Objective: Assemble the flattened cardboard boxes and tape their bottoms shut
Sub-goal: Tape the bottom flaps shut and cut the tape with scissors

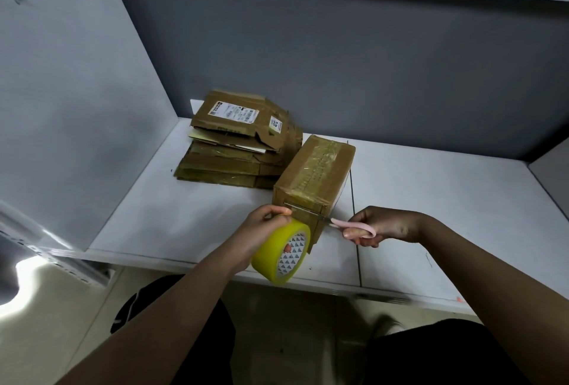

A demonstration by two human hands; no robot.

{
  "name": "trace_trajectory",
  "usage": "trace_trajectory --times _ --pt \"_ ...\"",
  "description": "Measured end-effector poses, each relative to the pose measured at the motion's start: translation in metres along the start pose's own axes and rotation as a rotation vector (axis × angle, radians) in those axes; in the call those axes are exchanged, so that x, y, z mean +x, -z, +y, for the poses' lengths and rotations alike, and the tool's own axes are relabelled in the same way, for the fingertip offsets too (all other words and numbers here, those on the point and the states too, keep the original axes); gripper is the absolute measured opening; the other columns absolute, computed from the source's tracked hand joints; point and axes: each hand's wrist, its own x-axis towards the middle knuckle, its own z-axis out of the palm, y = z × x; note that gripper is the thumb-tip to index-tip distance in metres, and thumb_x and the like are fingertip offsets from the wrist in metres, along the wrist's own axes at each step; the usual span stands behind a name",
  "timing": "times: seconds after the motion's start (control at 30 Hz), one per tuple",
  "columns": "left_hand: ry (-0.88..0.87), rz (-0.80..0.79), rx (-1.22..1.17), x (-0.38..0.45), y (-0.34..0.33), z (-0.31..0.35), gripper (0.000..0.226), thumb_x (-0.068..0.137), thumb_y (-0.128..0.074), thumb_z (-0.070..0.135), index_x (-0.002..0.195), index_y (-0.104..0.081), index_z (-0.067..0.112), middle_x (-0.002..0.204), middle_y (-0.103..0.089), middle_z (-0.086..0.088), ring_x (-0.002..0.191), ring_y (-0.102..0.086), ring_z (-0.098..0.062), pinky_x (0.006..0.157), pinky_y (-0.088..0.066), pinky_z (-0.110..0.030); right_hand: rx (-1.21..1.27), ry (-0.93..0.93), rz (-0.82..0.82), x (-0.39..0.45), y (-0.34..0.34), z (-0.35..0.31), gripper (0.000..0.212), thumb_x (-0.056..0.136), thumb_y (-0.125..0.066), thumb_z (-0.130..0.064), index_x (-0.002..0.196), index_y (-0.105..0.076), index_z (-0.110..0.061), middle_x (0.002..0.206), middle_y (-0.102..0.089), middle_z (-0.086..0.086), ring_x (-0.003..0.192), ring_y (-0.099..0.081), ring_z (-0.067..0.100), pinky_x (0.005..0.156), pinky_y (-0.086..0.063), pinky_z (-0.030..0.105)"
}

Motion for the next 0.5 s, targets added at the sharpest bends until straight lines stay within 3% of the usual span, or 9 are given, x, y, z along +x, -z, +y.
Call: trace_trajectory --times 0.07,0.13,0.27,0.33,0.43,0.5 --pt "0.009 -0.004 0.006 -0.002 0.004 0.000 0.018 0.091 -0.060 0.024 0.108 -0.063 0.025 0.117 -0.058 0.000 0.096 -0.064 -0.024 0.075 -0.057 -0.037 0.022 -0.027 -0.018 -0.001 -0.001 -0.001 0.032 0.085 -0.063 -0.047 0.068 -0.064 -0.020 0.064 -0.049 0.005 0.059 -0.037 0.016 0.058 -0.036 0.023" --pt "0.017 -0.008 0.024 -0.005 0.007 0.000 0.017 0.091 -0.060 0.024 0.108 -0.063 0.025 0.119 -0.058 0.000 0.097 -0.063 -0.024 0.078 -0.057 -0.039 -0.015 -0.063 -0.032 -0.004 -0.003 -0.003 0.044 0.085 -0.059 -0.058 0.067 -0.059 -0.019 0.067 -0.048 0.007 0.060 -0.039 0.016 0.061 -0.039 0.023" --pt "0.022 0.008 0.072 -0.015 0.014 -0.001 0.019 0.091 -0.061 0.027 0.109 -0.062 0.027 0.119 -0.057 -0.003 0.098 -0.063 -0.026 0.079 -0.057 -0.041 -0.098 -0.081 -0.024 -0.009 -0.016 -0.008 0.048 0.073 -0.060 -0.064 0.071 -0.062 -0.016 0.068 -0.055 0.005 0.060 -0.045 0.014 0.061 -0.042 0.021" --pt "0.015 0.038 0.082 -0.023 0.024 0.001 0.017 0.091 -0.061 0.026 0.107 -0.063 0.028 0.118 -0.057 -0.003 0.097 -0.062 -0.026 0.080 -0.057 -0.041 -0.107 -0.082 0.021 -0.013 -0.025 -0.010 0.047 0.068 -0.064 -0.060 0.080 -0.067 -0.015 0.072 -0.062 0.003 0.063 -0.050 0.012 0.061 -0.044 0.020" --pt "-0.021 0.098 0.086 -0.036 0.052 0.007 0.011 0.092 -0.059 0.026 0.101 -0.065 0.029 0.115 -0.058 0.001 0.098 -0.060 -0.023 0.076 -0.056 -0.037 -0.054 -0.048 0.056 -0.011 -0.040 -0.008 0.022 0.086 -0.066 -0.037 0.093 -0.072 -0.017 0.084 -0.068 0.004 0.072 -0.057 0.013 0.067 -0.050 0.021" --pt "-0.050 0.153 0.082 -0.045 0.076 0.010 0.010 0.094 -0.057 0.025 0.096 -0.064 0.030 0.109 -0.057 0.005 0.093 -0.058 -0.018 0.070 -0.053 -0.030 -0.023 -0.015 0.132 -0.003 -0.057 -0.012 0.019 0.090 -0.066 -0.029 0.097 -0.073 -0.013 0.086 -0.068 0.004 0.072 -0.058 0.012 0.066 -0.051 0.021"
